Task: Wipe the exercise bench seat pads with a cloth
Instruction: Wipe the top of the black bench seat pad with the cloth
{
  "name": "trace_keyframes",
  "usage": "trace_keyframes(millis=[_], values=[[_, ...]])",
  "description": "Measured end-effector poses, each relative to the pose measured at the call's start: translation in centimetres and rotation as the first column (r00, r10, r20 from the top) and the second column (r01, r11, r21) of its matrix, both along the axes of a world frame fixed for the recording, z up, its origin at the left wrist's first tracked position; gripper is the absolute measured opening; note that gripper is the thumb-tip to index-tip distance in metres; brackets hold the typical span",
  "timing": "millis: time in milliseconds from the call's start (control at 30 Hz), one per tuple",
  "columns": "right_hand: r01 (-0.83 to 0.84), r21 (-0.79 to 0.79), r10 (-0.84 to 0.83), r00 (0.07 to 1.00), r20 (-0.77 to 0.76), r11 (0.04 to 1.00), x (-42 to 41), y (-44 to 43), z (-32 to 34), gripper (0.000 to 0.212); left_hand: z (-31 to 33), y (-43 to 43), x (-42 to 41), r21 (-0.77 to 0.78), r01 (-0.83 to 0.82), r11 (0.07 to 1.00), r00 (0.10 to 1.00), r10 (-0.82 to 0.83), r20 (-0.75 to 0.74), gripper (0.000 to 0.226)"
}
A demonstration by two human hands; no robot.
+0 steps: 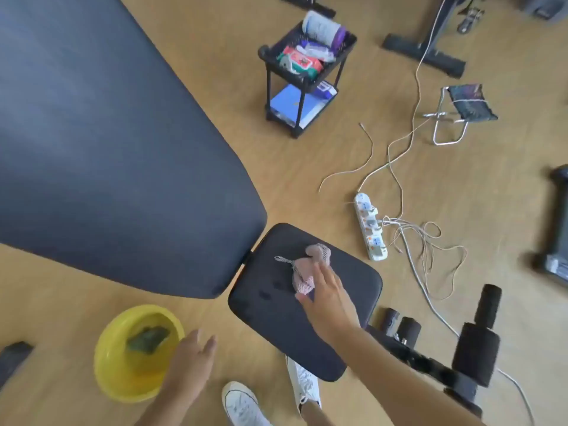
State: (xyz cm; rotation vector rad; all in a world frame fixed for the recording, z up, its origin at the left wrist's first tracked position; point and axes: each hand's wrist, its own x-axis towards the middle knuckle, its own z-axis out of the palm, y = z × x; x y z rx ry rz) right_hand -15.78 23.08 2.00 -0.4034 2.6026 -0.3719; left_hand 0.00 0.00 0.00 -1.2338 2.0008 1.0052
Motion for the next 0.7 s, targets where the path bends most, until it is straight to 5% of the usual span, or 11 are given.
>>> trace_keyframes(millis=[100,267,333,400,467,533,567,633,667,700], values=[[-0.162,-0.003,0.16,0.975,-0.156,0.987,-3.3,-0.4,-6.5,0.071,-5.8,-0.6,-3.1,-0.032,-0.065,0.997,0.994,0.062,-0.094,0.065],[0.113,-0.268,-0.182,0.952,-0.246,0.957,-2.0,0.8,-12.0,0.053,-10.5,-0.1,-4.8,0.128,-0.266,0.955,0.932,0.289,-0.221,0.027],[0.086,-0.333,-0.174,0.953,-0.246,0.939,1.5,0.0,-12.7,0.04,-11.5,0.2,-5.1,0.134,-0.312,0.94,0.904,0.338,-0.261,0.023],[-0.284,-0.33,0.194,0.94,-0.28,0.9,6.3,-0.2,-11.5,0.026,-11.5,0.4,-5.9,0.09,-0.299,0.95,0.911,0.312,-0.271,0.038],[-0.668,-0.297,0.597,0.743,-0.302,0.682,6.2,2.3,-10.3,0.026,-11.9,0.1,-6.4,0.036,-0.288,0.957,0.914,0.286,-0.287,0.047],[-0.746,-0.258,0.661,0.664,-0.349,0.614,0.1,5.0,-9.8,0.021,-12.0,-0.3,-6.7,0.036,-0.265,0.964,0.918,0.263,-0.295,0.043],[-0.63,-0.262,0.531,0.767,-0.36,0.731,-3.6,6.3,-10.2,0.024,-12.3,-0.3,-6.6,0.048,-0.276,0.96,0.911,0.277,-0.305,0.042],[-0.063,-0.259,-0.005,0.967,-0.256,0.964,-8.5,6.5,-10.4,0.031,-12.9,-0.3,-6.3,0.064,-0.314,0.947,0.899,0.318,-0.3,0.042],[0.131,-0.228,-0.182,0.958,-0.22,0.965,-8.4,5.6,-10.8,0.032,-12.9,-0.4,-6.2,0.066,-0.321,0.945,0.898,0.326,-0.294,0.042],[0.149,-0.295,-0.211,0.958,-0.193,0.944,-6.4,4.3,-11.4,0.034,-13.3,-0.5,-6.1,0.066,-0.318,0.946,0.899,0.323,-0.297,0.042]])
